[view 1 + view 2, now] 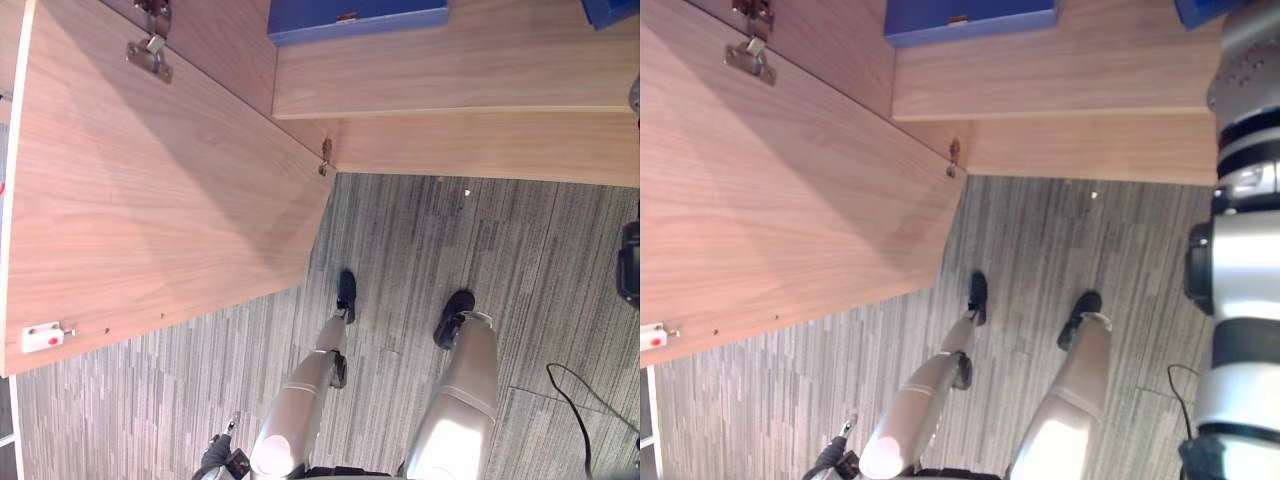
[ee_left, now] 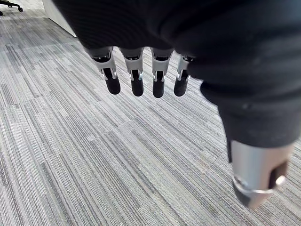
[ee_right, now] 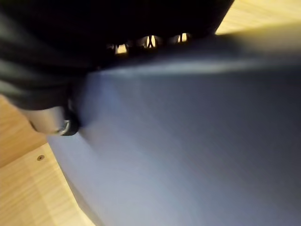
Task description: Walk over to the cabinet, pick up the folder, carry it to the office cabinet, place the folder inside the office cabinet, then close the office cabinet door
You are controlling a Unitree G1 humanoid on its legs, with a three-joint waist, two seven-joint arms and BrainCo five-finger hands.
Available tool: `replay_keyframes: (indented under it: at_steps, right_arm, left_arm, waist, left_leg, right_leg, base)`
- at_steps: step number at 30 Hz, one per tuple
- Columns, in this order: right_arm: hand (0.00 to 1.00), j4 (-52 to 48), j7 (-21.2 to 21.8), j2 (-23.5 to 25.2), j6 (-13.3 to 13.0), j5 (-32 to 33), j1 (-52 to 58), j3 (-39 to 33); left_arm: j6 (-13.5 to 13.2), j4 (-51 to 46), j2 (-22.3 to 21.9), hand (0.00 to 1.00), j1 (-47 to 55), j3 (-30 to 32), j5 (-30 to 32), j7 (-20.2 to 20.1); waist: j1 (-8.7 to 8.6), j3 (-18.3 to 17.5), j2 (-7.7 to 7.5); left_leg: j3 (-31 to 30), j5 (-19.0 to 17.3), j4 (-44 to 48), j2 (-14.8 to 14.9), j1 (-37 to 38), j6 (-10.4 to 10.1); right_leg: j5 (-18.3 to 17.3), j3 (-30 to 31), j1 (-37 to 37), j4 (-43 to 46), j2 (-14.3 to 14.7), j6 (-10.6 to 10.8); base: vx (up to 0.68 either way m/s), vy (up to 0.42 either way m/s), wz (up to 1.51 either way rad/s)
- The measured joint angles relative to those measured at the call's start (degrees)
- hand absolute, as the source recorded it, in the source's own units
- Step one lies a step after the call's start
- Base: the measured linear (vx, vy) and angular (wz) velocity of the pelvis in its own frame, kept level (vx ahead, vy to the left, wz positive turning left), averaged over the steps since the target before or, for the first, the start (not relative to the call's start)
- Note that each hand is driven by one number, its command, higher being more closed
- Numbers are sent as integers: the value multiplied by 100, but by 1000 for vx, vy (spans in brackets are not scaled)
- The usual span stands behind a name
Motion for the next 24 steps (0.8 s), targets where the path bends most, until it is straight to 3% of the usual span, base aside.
replay_keyframes:
  at_steps: [6, 13, 22, 24]
  right_arm:
    - [0, -292, 169, -49, -21, -7, -301, -189]
    - [0, -844, 828, -83, -104, -209, -229, -600]
    - [0, -637, 1405, -268, 154, -388, -172, 322]
    - [0, -328, 1602, -325, 398, -735, -170, 752]
  left_arm:
    - [-27, -145, -82, 0, -52, 31, -120, 10]
    - [-51, -195, -109, 0, -74, 42, -123, -46]
    - [-51, -193, -92, 0, -82, 39, -122, -214]
    - [-50, -190, -78, 0, -81, 32, -117, -288]
  waist:
    - [6, -18, 91]
    - [14, 7, 132]
    - [7, 10, 127]
    - [1, 9, 124]
  left_leg:
    - [136, 3, 16, -85, -168, -32]
    - [158, 123, 17, -126, -184, -7]
    - [168, 118, -1, -134, -95, -2]
    - [170, 113, -2, -124, -55, 2]
  right_leg:
    - [-17, 96, -272, 145, -135, -12]
    - [-38, 158, -328, 197, -162, 1]
    - [-37, 163, -233, 182, -172, 4]
    - [-36, 148, -168, 151, -163, 8]
  base:
    - [-23, -124, 11]
    - [12, -114, 1]
    - [-7, -113, -1]
    - [-3, -114, -4]
